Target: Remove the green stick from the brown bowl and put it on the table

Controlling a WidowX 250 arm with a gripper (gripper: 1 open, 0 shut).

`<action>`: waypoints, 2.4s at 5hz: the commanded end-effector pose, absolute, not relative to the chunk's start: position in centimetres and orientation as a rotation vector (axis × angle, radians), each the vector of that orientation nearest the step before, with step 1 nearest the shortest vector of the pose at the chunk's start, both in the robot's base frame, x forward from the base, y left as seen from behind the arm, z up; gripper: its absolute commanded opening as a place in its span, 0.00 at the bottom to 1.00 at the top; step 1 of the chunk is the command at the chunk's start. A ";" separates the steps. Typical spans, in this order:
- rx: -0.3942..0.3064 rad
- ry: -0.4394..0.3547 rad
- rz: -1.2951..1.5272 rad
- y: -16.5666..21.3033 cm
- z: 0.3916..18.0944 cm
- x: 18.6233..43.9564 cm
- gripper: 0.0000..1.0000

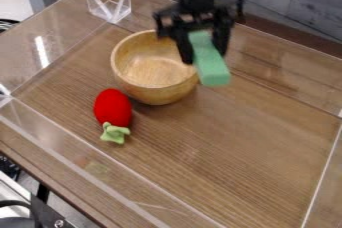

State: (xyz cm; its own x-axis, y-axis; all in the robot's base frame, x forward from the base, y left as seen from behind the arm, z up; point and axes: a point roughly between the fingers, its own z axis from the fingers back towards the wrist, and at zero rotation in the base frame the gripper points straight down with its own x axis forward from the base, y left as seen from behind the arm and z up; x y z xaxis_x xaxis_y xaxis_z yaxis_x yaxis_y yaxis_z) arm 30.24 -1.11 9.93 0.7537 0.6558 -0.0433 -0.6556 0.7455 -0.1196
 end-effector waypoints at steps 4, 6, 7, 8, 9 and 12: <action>-0.117 -0.059 0.419 -1.7 8.7 26.5 0.00; -0.109 -0.046 0.297 -2.0 5.9 26.8 0.00; -0.105 -0.045 0.301 -2.4 4.9 26.2 0.00; -0.104 -0.049 0.311 -2.8 4.2 25.7 0.00; -0.108 -0.054 0.198 -3.7 3.8 26.7 0.00; -0.103 -0.073 0.056 -4.2 4.4 27.5 1.00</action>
